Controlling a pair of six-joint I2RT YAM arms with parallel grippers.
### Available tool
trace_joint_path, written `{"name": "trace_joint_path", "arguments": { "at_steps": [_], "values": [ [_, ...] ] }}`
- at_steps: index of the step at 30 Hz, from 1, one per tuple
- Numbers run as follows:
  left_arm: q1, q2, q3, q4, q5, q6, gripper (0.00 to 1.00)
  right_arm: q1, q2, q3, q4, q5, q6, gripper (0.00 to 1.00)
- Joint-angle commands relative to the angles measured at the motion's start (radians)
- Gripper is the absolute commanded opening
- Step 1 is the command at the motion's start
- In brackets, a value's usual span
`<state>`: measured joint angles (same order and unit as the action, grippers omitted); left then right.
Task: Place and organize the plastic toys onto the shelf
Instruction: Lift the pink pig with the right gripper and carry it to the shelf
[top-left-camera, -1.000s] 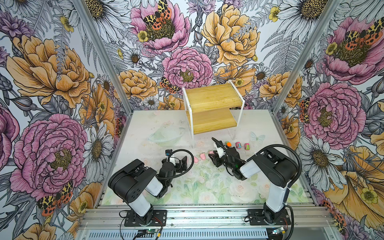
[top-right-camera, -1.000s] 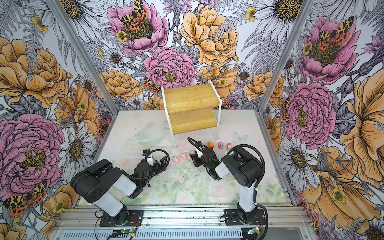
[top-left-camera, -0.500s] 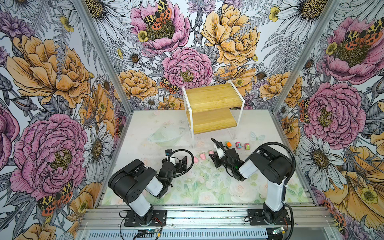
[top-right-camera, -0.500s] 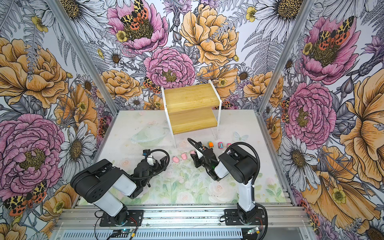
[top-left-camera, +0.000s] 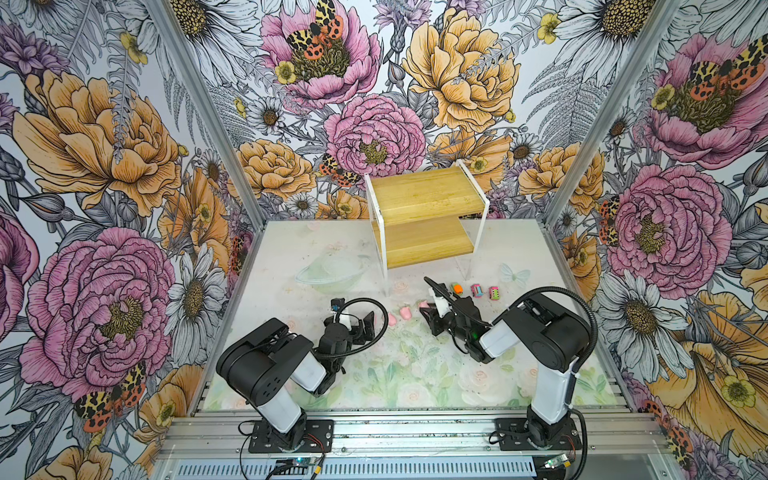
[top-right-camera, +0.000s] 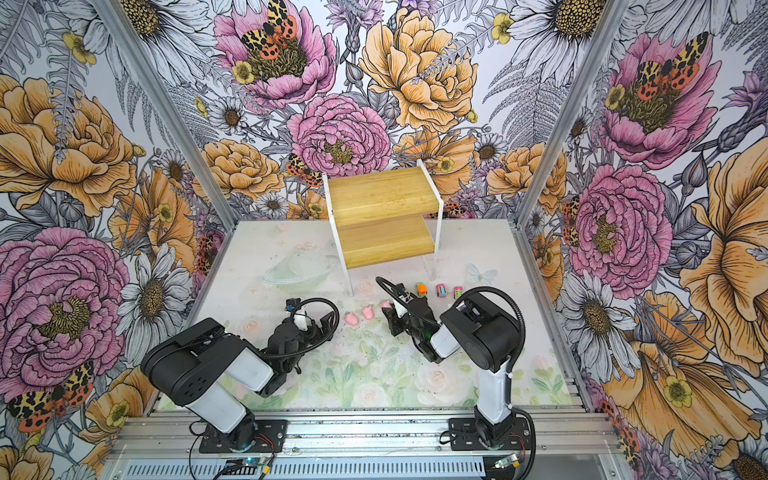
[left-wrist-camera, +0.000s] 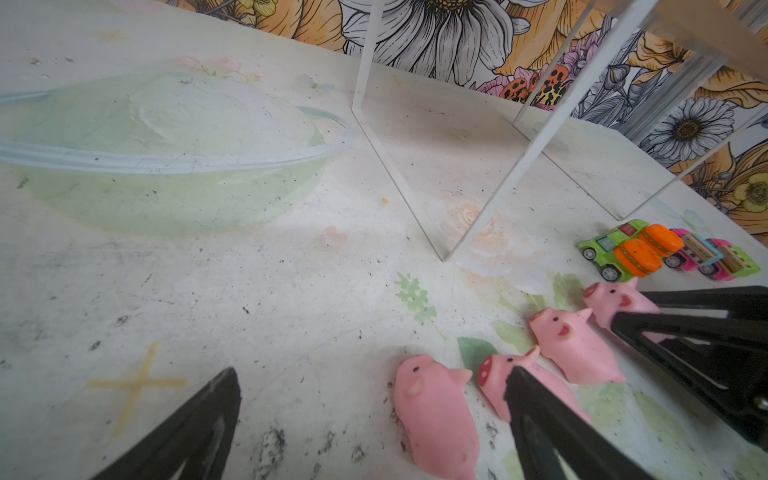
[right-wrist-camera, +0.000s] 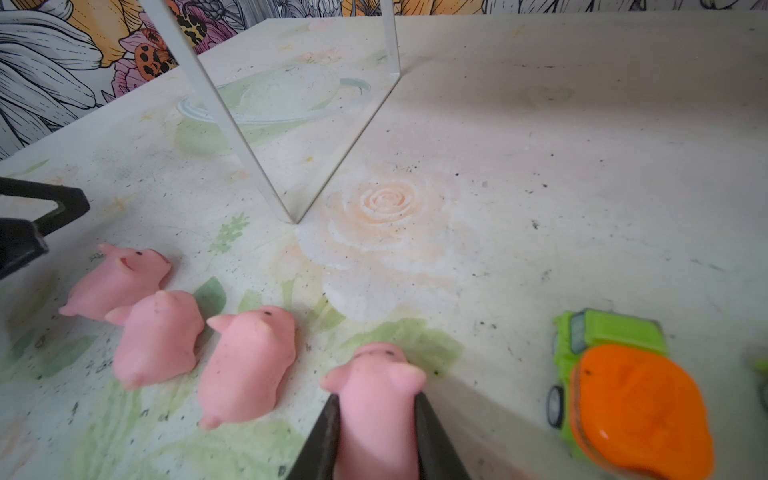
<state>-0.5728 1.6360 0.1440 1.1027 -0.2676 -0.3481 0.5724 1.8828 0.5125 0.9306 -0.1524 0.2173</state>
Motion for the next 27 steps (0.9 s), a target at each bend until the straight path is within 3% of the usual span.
{"name": "trace_joint_path", "arguments": {
  "at_steps": [1, 9, 14, 20, 27],
  "values": [
    [0.002, 0.001, 0.008, 0.002, 0.013, 0.02, 0.99, -0.014, -0.085, -0.002, -0.002, -0.005, 0.007, 0.28],
    [0.002, 0.005, 0.015, 0.006, 0.019, 0.033, 0.99, -0.106, -0.258, 0.044, -0.125, 0.004, 0.047, 0.28],
    [0.003, -0.009, 0.029, -0.023, 0.016, 0.037, 0.99, -0.145, -0.352, 0.132, -0.303, 0.023, 0.028, 0.28],
    [0.006, -0.058, 0.037, -0.084, 0.013, 0.044, 0.99, -0.175, -0.401, 0.25, -0.452, 0.054, 0.009, 0.28],
    [0.006, -0.112, 0.052, -0.167, 0.002, 0.066, 0.99, -0.205, -0.386, 0.342, -0.5, 0.088, 0.042, 0.3]
  ]
}}
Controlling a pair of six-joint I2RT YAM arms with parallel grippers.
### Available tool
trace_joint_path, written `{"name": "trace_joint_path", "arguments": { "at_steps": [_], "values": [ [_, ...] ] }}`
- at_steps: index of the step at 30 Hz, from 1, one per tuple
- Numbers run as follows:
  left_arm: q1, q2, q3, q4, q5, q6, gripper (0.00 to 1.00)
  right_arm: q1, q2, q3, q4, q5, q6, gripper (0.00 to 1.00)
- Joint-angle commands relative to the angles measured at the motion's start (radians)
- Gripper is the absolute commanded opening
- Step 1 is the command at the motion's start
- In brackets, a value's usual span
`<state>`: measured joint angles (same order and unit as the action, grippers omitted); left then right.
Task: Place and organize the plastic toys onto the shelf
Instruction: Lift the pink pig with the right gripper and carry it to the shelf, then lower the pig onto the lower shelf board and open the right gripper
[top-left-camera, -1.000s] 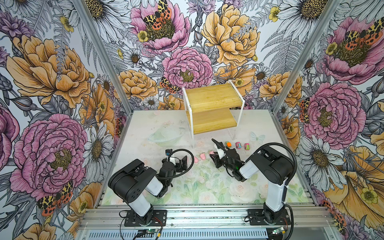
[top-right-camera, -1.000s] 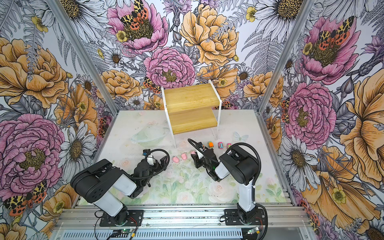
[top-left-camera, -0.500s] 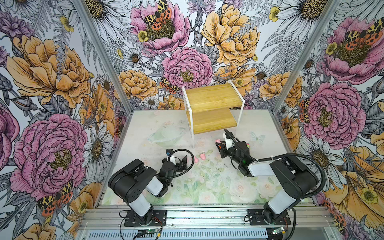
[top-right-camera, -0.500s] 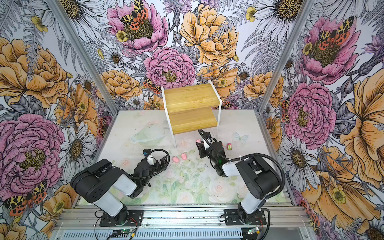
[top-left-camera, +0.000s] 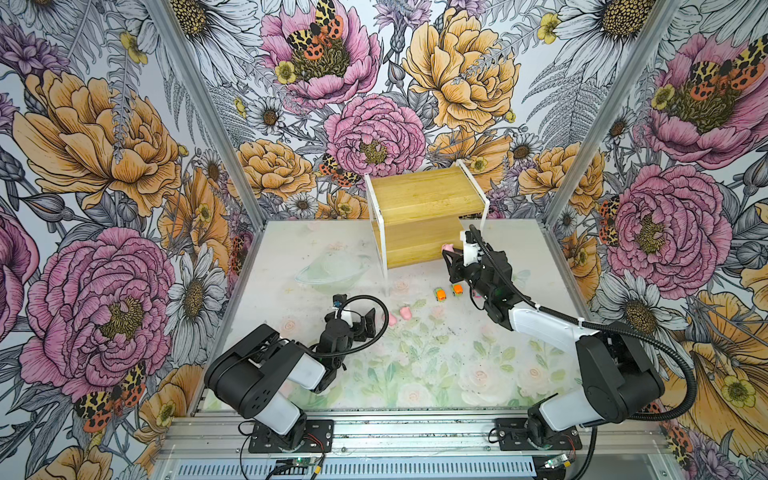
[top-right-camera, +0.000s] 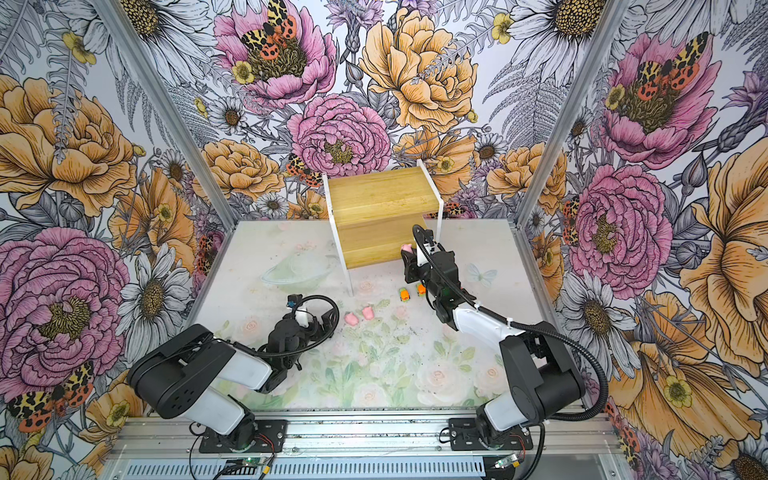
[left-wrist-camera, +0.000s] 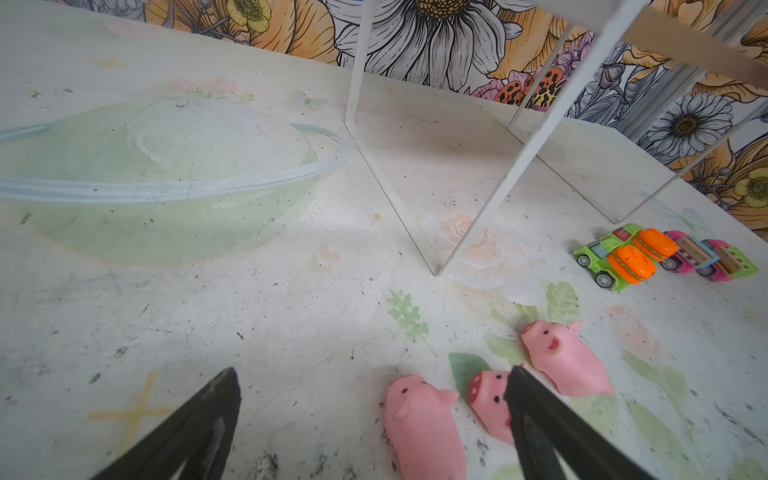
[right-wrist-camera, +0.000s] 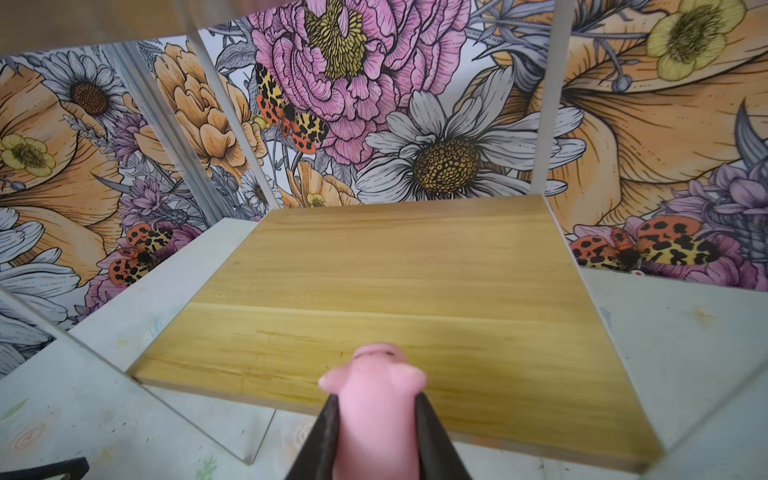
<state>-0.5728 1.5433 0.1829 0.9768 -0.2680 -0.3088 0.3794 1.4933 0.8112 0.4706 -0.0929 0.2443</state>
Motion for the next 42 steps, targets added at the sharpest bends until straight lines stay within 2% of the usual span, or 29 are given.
{"name": "trace_joint_path", "arguments": {
  "at_steps": [1, 10, 21, 42],
  "values": [
    [0.005, -0.026, 0.015, -0.049, -0.001, 0.031, 0.99, -0.018, 0.016, 0.064, -0.05, 0.031, 0.019, 0.29],
    [0.008, -0.036, 0.014, -0.059, 0.001, 0.032, 0.99, -0.034, 0.092, 0.165, -0.102, 0.077, 0.031, 0.3],
    [0.01, -0.035, 0.015, -0.061, 0.007, 0.032, 0.99, -0.043, 0.107, 0.16, -0.119, 0.127, 0.063, 0.3],
    [0.012, -0.036, 0.012, -0.058, 0.006, 0.025, 0.99, -0.056, 0.134, 0.134, -0.105, 0.137, 0.049, 0.29]
  ]
}}
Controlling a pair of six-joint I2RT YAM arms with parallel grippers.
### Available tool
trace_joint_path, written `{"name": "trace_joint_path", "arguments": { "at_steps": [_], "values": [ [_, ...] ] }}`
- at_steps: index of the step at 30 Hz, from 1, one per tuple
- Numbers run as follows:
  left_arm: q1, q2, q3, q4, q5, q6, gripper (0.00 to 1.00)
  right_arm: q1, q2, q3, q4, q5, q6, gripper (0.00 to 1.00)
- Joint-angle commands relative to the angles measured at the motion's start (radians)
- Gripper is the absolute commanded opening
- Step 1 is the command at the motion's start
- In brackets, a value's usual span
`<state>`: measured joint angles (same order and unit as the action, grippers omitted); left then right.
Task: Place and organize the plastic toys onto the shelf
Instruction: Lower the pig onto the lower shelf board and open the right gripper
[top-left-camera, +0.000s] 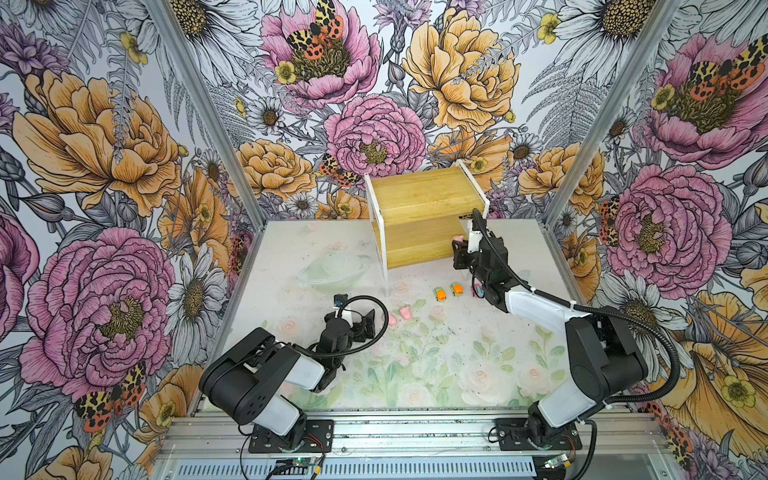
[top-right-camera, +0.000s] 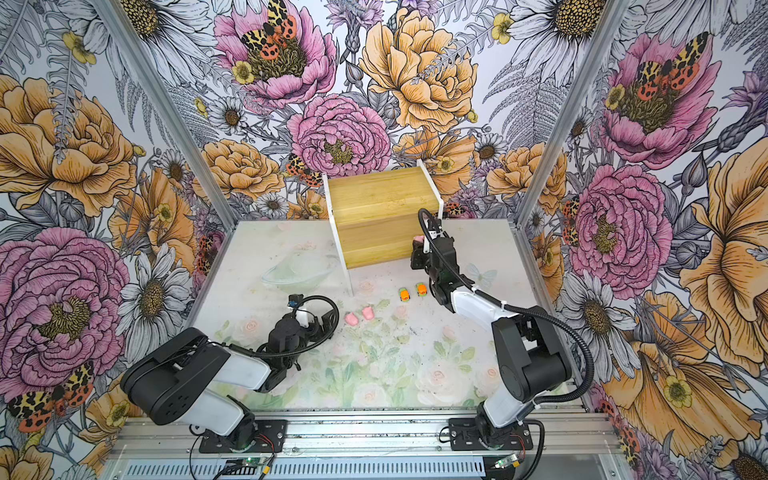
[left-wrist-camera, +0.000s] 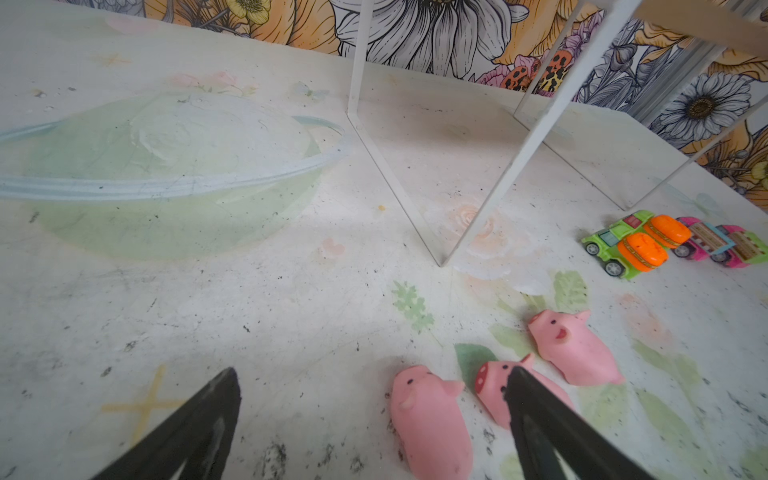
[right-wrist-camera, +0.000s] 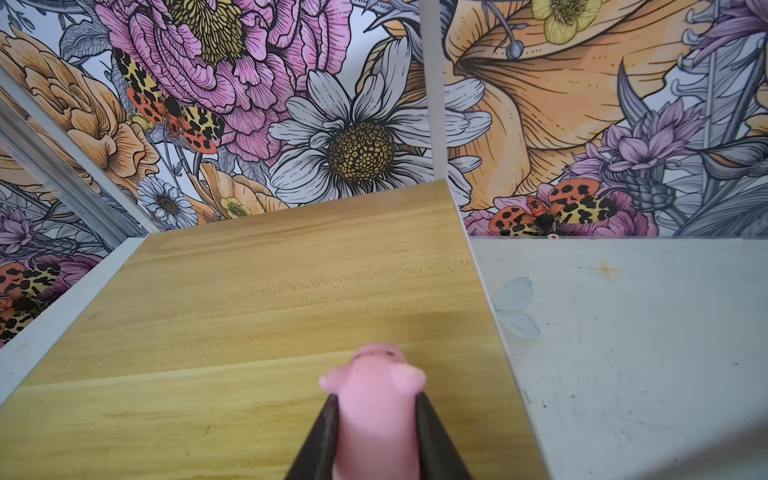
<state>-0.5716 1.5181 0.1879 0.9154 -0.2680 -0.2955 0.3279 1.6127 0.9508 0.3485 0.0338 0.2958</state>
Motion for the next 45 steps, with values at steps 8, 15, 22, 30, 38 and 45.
{"name": "trace_joint_path", "arguments": {
  "at_steps": [8, 15, 22, 30, 38, 45],
  "values": [
    [0.012, -0.014, 0.0, 0.013, 0.009, 0.006, 0.99, -0.008, 0.018, 0.001, -0.011, 0.004, -0.015, 0.29],
    [0.014, -0.013, -0.001, 0.02, 0.016, 0.01, 0.99, -0.008, 0.013, 0.002, -0.037, 0.008, -0.024, 0.3],
    [0.016, -0.015, -0.007, 0.026, 0.021, 0.009, 0.99, -0.008, 0.015, -0.013, -0.036, 0.016, -0.023, 0.33],
    [0.018, -0.018, -0.008, 0.028, 0.023, 0.006, 0.99, -0.006, 0.02, -0.016, -0.035, 0.022, -0.023, 0.37],
    [0.018, -0.017, -0.008, 0.027, 0.024, 0.007, 0.99, -0.005, 0.025, -0.021, -0.037, 0.021, -0.02, 0.4],
    [0.018, -0.014, -0.007, 0.024, 0.026, 0.007, 0.99, -0.003, 0.012, -0.038, -0.029, 0.035, -0.019, 0.48]
  ]
}}
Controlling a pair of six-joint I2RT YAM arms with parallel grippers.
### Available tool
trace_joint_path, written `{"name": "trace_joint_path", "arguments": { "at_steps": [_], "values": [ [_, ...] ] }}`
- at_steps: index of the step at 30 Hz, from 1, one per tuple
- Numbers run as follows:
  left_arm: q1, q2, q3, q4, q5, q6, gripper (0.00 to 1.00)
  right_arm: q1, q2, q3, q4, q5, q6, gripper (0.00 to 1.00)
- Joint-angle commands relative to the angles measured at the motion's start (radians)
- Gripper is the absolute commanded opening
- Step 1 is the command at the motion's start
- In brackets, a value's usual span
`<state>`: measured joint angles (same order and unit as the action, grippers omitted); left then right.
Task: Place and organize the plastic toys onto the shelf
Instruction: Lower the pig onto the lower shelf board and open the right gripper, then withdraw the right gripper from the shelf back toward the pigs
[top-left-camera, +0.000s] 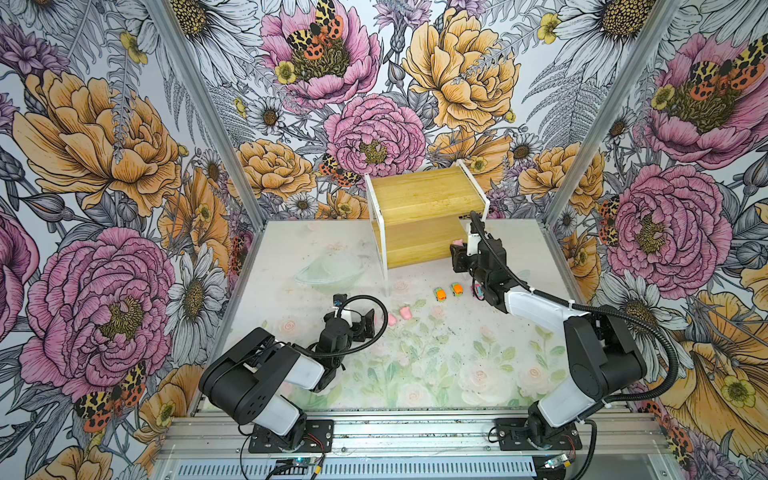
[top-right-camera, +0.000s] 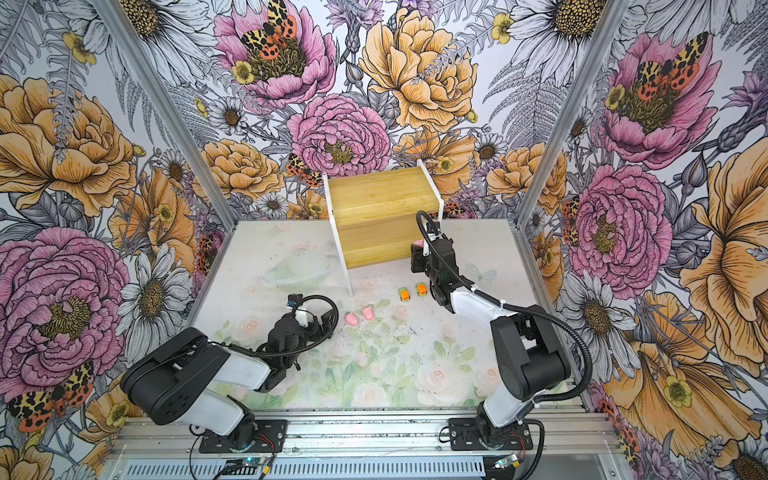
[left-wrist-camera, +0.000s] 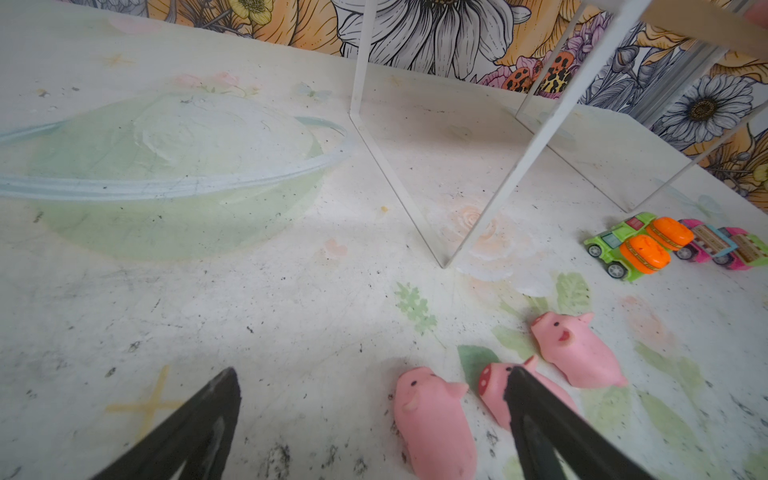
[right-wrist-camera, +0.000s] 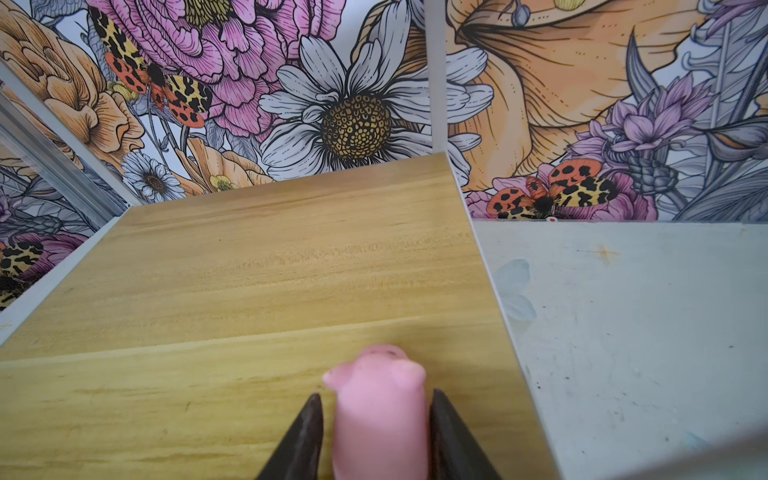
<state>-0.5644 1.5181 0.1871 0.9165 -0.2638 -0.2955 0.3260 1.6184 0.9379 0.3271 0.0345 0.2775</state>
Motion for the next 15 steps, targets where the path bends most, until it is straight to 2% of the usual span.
{"name": "trace_joint_path", "arguments": {
  "at_steps": [1, 4, 15],
  "values": [
    [0.012, -0.015, -0.006, 0.022, 0.024, 0.007, 0.99, -0.001, -0.002, -0.031, -0.004, 0.036, -0.001, 0.49],
    [0.012, -0.015, -0.006, 0.022, 0.024, 0.007, 0.99, -0.002, -0.021, -0.04, -0.005, 0.035, -0.004, 0.54],
    [0.016, -0.015, -0.005, 0.02, 0.029, 0.003, 0.99, 0.014, -0.159, -0.089, -0.088, -0.018, -0.004, 0.61]
  ]
}}
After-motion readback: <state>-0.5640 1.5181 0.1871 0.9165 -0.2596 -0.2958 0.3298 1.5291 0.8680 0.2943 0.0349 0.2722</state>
